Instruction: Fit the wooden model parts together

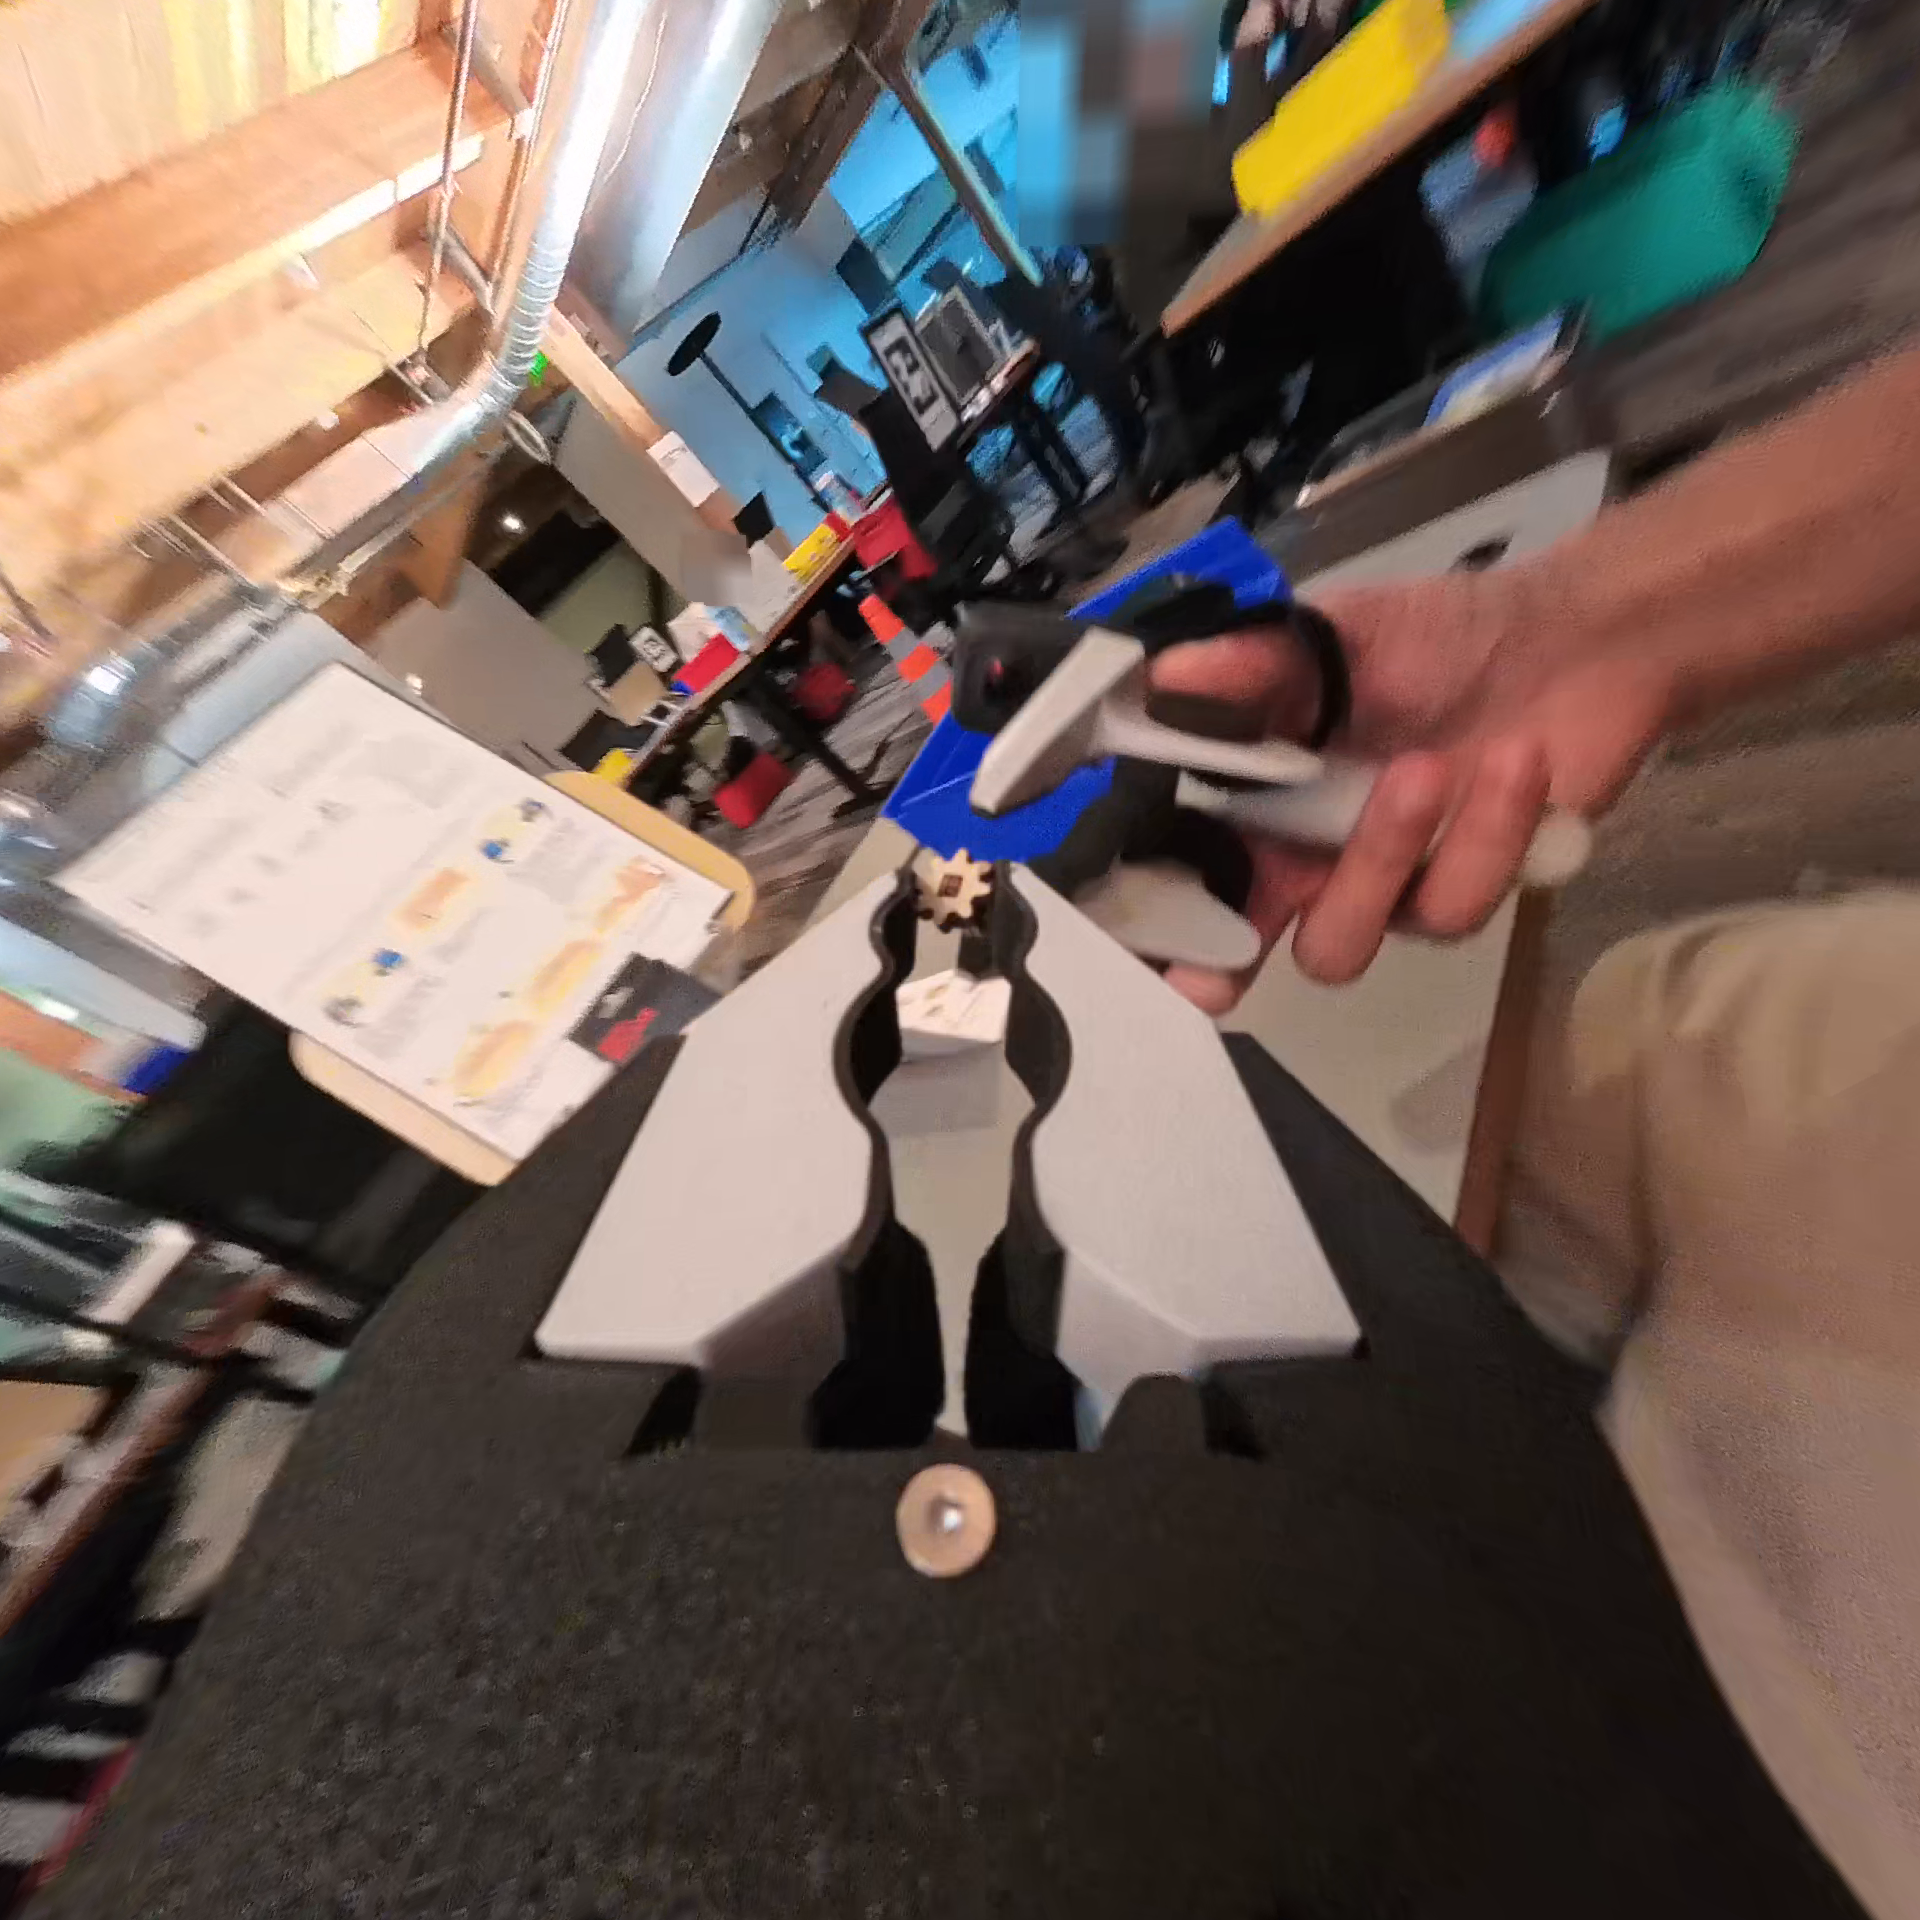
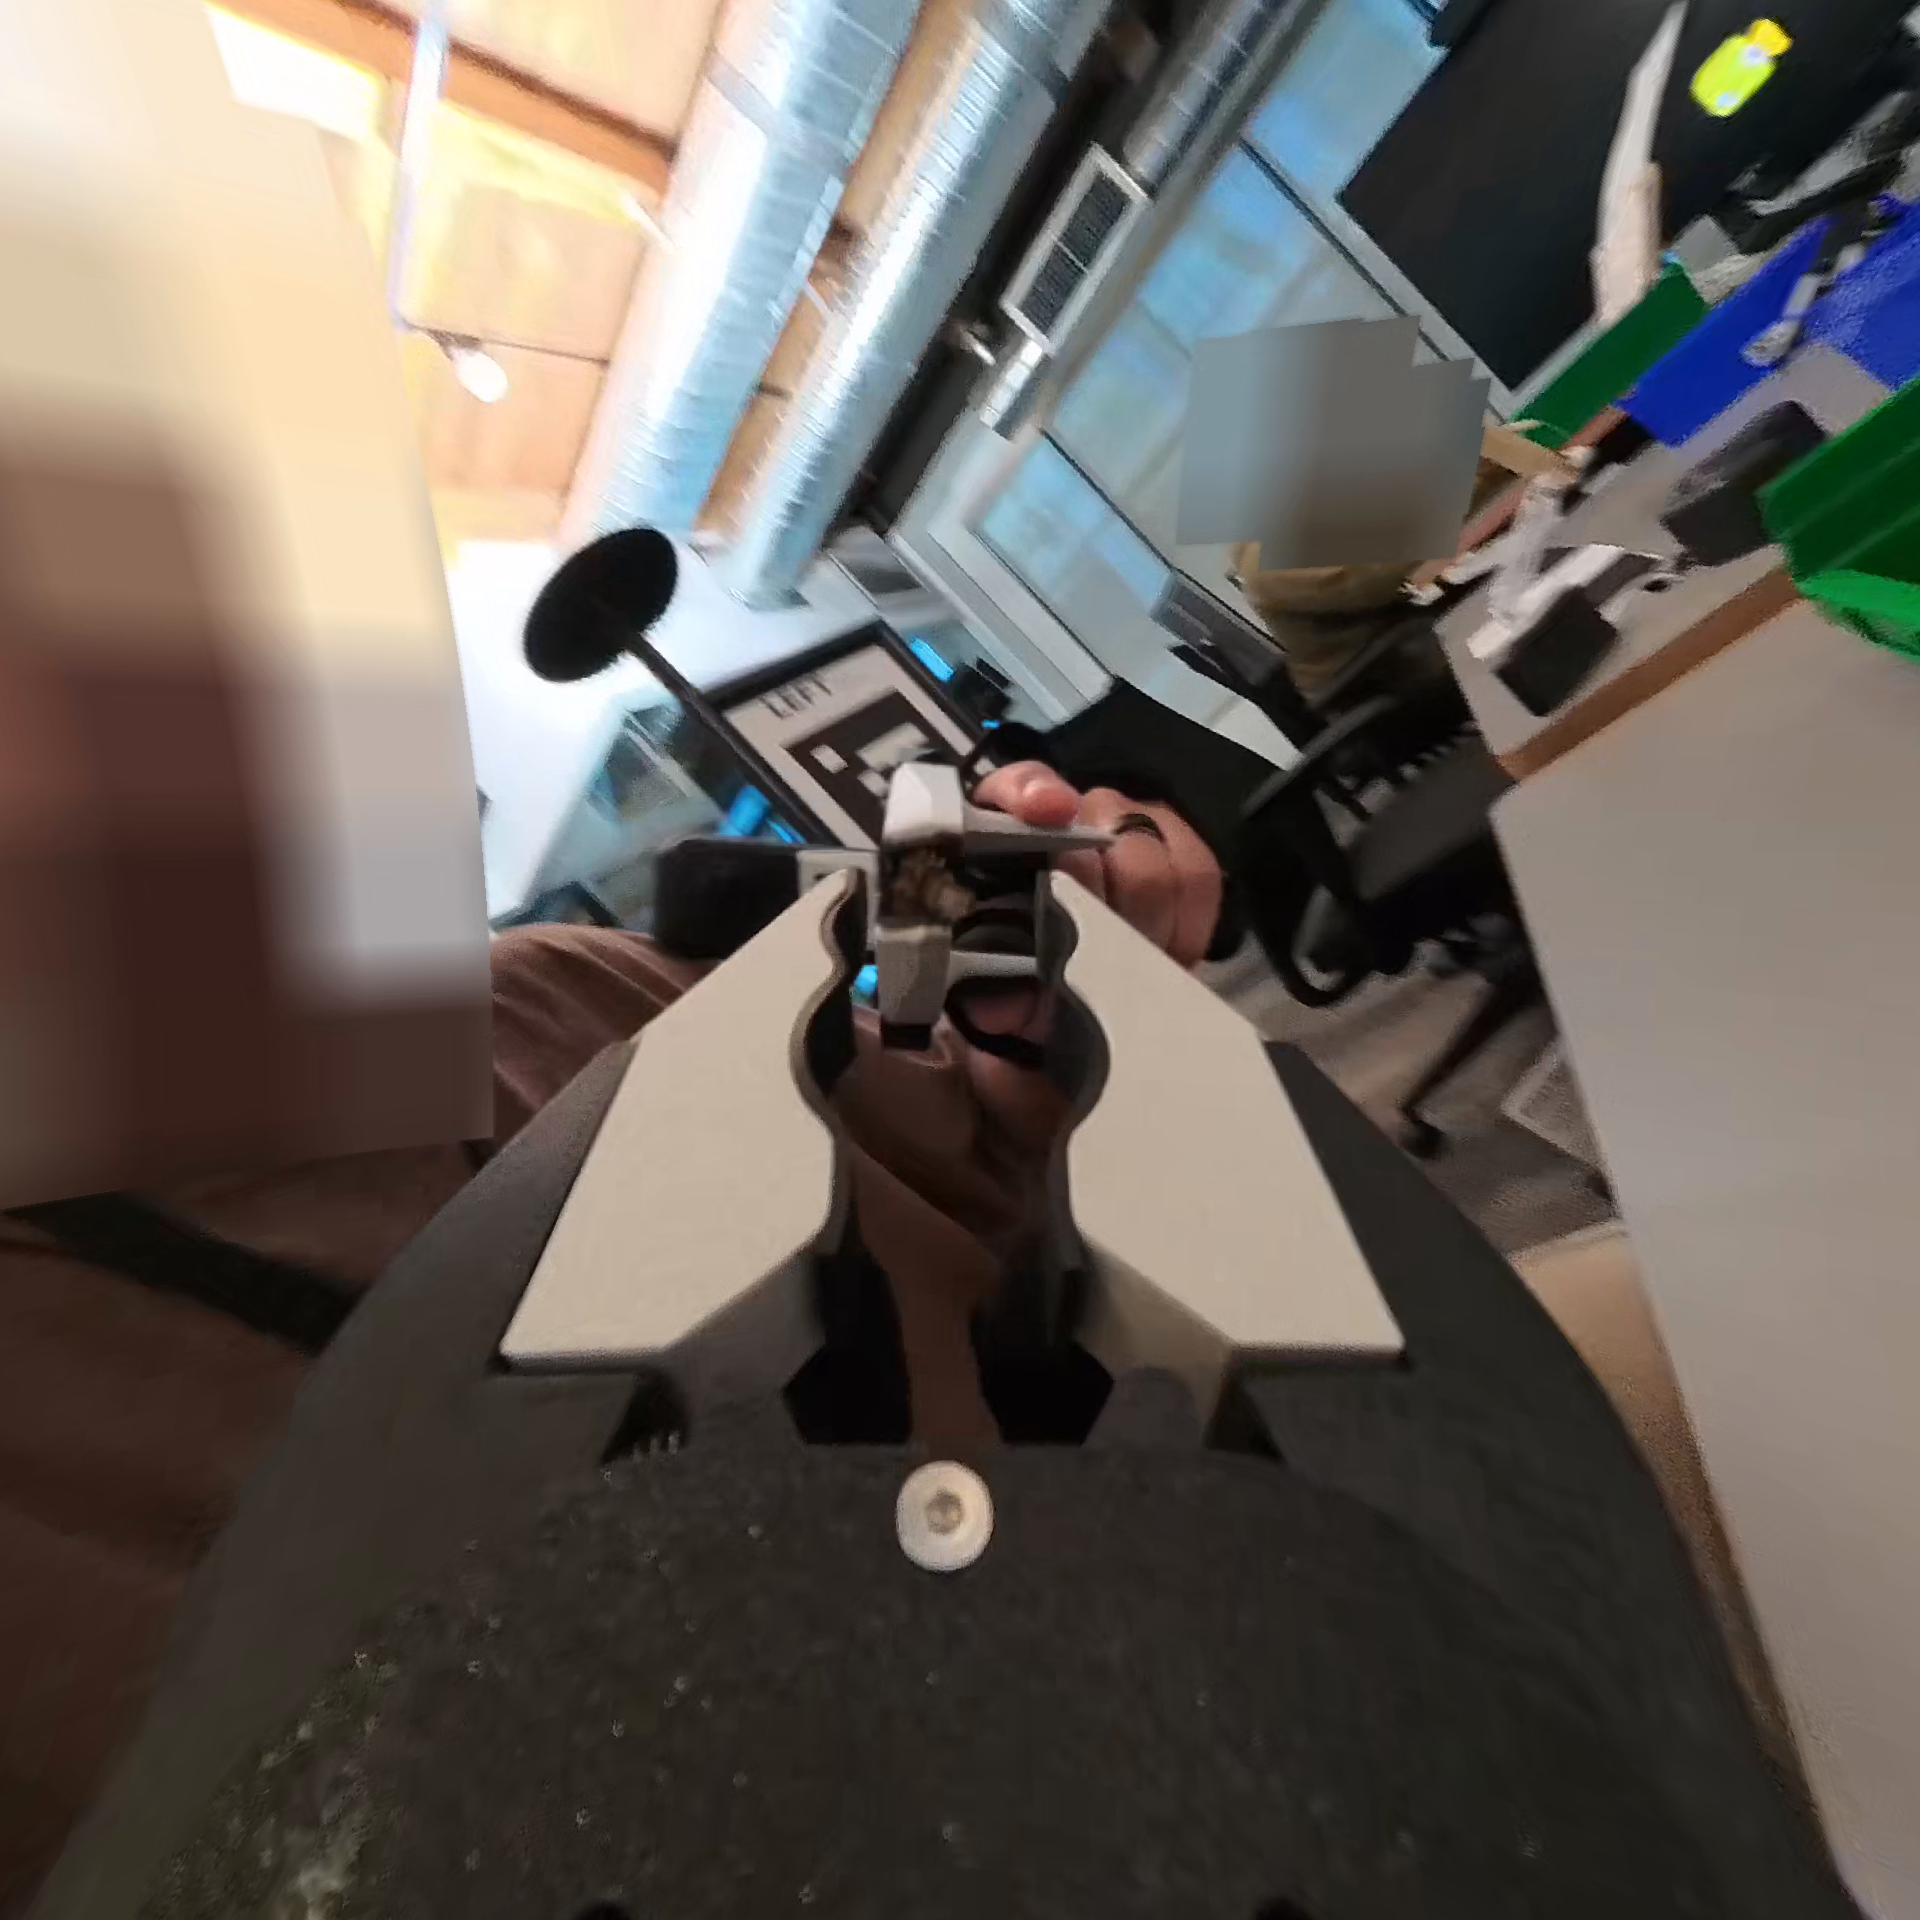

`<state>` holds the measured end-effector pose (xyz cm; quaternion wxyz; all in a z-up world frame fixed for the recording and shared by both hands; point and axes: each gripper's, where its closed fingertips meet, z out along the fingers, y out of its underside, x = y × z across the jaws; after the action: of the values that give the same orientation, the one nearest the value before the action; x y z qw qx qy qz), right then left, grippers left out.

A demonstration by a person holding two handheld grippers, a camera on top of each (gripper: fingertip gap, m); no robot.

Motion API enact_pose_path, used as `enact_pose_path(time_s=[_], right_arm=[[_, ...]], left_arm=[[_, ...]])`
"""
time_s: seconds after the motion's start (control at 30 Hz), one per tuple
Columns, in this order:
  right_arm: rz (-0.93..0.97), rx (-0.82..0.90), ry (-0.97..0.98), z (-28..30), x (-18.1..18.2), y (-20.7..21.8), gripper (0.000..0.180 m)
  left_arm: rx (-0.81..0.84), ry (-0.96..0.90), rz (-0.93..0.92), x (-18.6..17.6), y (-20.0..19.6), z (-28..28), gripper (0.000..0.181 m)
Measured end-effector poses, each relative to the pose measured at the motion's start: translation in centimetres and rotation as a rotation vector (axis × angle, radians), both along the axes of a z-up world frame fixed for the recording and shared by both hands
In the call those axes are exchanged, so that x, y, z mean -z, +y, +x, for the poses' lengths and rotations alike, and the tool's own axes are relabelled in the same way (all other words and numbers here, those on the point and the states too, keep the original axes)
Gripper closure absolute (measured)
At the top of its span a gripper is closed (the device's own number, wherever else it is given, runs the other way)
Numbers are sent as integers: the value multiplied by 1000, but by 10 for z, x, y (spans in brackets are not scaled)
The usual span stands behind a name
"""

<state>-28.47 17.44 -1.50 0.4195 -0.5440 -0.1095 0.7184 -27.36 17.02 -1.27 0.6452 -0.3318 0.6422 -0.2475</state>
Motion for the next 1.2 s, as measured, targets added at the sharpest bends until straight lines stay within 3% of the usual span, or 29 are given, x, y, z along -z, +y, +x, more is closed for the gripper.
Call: enact_pose_path(time_s=[0.2,0.83,0.87,0.93,1.1,1.2], right_arm=[[-16,22,-226,-9,27,1,158],[-62,21,-192,7,50,12,166],[-36,31,-207,7,50,11,178],[-54,50,-207,8,50,14,179],[-65,66,-194,7,47,17,177],[-129,-23,-64,8,44,13,162]], left_arm=[[-62,25,150,27,3,5,170],[-86,15,152,54,16,13,170],[-83,9,138,54,16,13,170],[-100,8,131,56,19,14,169],[-93,-4,113,54,21,13,170],[-80,-54,125,47,16,11,170]])
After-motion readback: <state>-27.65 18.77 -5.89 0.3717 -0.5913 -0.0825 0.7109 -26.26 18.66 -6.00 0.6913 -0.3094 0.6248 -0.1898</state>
